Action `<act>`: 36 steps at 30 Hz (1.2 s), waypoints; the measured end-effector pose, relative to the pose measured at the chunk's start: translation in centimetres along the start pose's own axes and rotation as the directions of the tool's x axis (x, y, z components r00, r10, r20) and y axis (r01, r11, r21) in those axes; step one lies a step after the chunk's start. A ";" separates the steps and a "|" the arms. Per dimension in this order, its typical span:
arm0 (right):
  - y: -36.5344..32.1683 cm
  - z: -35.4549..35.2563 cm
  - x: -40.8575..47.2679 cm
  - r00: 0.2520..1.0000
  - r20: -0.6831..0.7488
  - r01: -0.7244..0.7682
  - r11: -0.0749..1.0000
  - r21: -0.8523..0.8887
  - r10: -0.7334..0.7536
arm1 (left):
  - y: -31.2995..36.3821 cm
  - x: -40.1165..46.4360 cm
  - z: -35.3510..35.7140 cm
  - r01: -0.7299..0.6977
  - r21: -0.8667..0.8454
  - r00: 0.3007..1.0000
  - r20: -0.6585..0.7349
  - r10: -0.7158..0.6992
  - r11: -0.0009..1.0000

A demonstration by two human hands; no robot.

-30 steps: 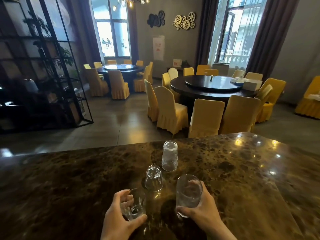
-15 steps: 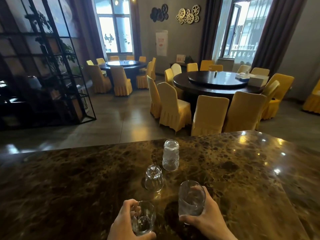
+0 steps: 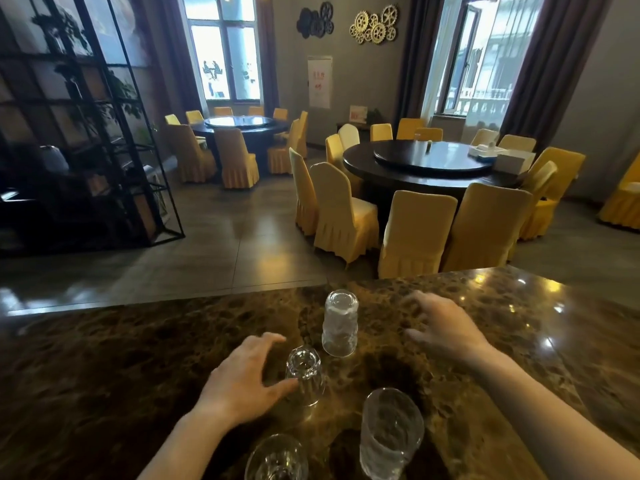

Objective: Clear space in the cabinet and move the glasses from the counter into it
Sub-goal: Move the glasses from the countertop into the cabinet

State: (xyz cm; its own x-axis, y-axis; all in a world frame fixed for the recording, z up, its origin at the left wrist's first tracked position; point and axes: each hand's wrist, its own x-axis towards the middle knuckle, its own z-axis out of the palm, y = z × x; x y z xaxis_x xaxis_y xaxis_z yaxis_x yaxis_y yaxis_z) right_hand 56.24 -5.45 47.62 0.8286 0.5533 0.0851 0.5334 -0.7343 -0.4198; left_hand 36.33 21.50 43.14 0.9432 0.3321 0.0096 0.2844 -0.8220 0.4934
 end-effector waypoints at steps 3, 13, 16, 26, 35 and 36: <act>-5.2 1.1 4.1 0.980 0.065 0.198 0.966 -0.167 -0.189 | 2.3 3.4 1.6 -0.072 0.221 0.979 0.201 0.026 0.973; -8.4 8.1 8.2 0.899 0.313 0.438 0.677 -0.592 -0.308 | 0.8 4.2 4.6 0.001 0.266 0.997 0.071 -0.020 0.964; -7.2 7.9 8.2 0.914 0.246 0.405 0.687 -0.603 -0.323 | -0.6 3.6 3.8 0.077 0.042 0.997 0.001 -0.078 0.996; 0.9 7.5 2.1 0.952 0.104 -0.287 0.726 0.625 0.286 | -2.2 2.1 3.4 0.231 -0.848 0.915 0.022 -0.403 0.477; 3.1 10.1 -0.6 0.936 0.299 -0.344 0.297 0.891 0.188 | -0.9 2.7 5.5 0.184 -0.707 0.962 -0.014 -0.274 0.683; 3.2 10.3 -0.6 0.947 0.266 -0.315 0.357 0.879 0.181 | -0.7 2.9 5.7 0.182 -0.660 0.965 -0.025 -0.263 0.729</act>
State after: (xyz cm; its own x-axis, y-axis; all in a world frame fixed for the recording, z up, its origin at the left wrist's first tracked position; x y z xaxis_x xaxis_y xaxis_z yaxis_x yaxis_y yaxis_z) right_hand 55.66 -4.07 36.89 0.8361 0.4955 -0.2356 -0.2200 -0.0907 -0.9713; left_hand 39.83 20.36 37.88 0.8307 0.5478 -0.0988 0.2656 -0.2341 0.9352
